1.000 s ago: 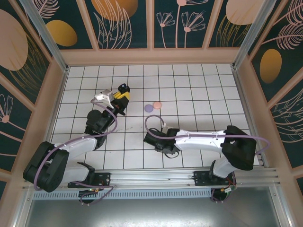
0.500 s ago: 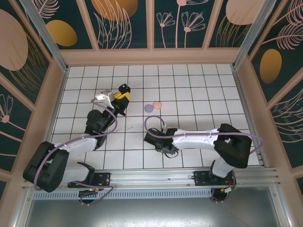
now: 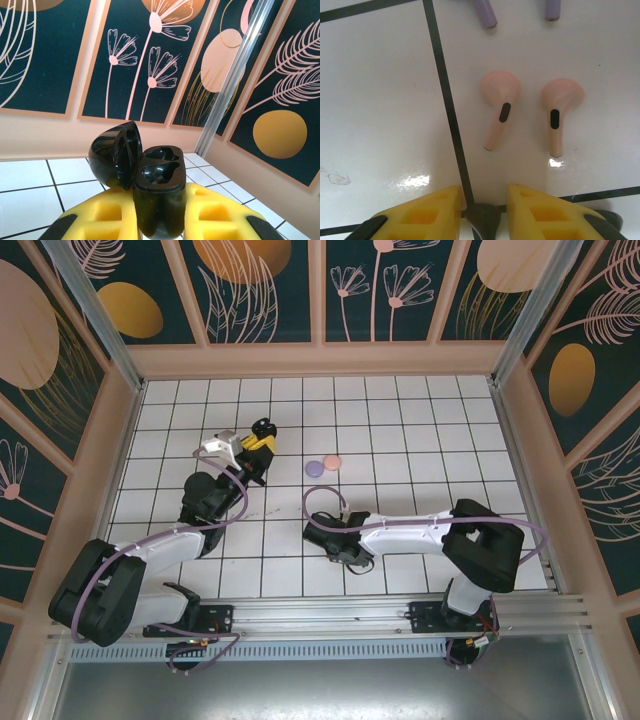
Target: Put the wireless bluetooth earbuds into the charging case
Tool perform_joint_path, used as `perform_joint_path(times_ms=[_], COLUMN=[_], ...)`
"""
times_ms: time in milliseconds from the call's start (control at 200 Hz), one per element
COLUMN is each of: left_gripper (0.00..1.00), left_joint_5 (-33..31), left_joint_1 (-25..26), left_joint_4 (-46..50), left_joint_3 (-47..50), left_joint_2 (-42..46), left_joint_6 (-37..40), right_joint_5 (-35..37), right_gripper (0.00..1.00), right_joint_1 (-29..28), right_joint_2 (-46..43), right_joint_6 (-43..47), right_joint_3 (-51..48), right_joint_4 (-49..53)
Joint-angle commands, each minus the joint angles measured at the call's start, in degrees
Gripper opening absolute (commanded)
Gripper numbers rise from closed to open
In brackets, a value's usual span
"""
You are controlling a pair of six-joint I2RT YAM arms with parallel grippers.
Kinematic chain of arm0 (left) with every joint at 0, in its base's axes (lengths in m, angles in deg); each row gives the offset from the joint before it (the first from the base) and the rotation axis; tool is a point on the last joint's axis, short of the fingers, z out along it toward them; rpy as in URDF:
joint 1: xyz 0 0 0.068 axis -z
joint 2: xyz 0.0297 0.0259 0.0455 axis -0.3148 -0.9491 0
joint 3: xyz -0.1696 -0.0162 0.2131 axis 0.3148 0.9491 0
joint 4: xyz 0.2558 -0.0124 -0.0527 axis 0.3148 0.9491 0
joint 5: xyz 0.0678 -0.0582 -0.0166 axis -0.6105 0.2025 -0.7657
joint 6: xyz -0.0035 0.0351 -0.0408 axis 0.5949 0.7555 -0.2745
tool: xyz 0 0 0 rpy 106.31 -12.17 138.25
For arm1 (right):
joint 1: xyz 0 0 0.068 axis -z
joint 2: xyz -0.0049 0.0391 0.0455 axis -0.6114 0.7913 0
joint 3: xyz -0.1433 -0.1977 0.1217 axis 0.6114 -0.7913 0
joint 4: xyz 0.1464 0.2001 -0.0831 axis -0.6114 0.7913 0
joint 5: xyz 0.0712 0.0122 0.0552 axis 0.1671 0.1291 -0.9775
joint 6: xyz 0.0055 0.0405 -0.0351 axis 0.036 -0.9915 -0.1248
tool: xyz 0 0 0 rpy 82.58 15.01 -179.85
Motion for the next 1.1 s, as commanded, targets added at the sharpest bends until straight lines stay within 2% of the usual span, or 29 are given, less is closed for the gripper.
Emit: perform_joint_path(times_ms=[0, 666, 1096], left_gripper=[0.0, 0.0, 0.0], left_joint_5=[0.9, 1.5, 2.2], left_joint_1=[0.3, 0.3, 0.3], left_joint_4=[-1.3, -1.4, -1.3], left_joint_3=[-1.4, -1.8, -2.2], left_joint_2=[-0.2, -0.9, -0.8], left_joint_6=[-0.4, -0.7, -1.2], right_joint_5=[-1.1, -1.6, -0.8], right_gripper=[0.28, 0.26, 0.17], right_joint_1=[0.4, -1.0, -1.4], right_joint_2=[1.5, 1.0, -0.5], right_joint_6=[0.5, 0.2, -0.3], right_joint_3=[-0.2, -1.0, -2.0], right_joint_4=[-0.5, -0.1, -1.1])
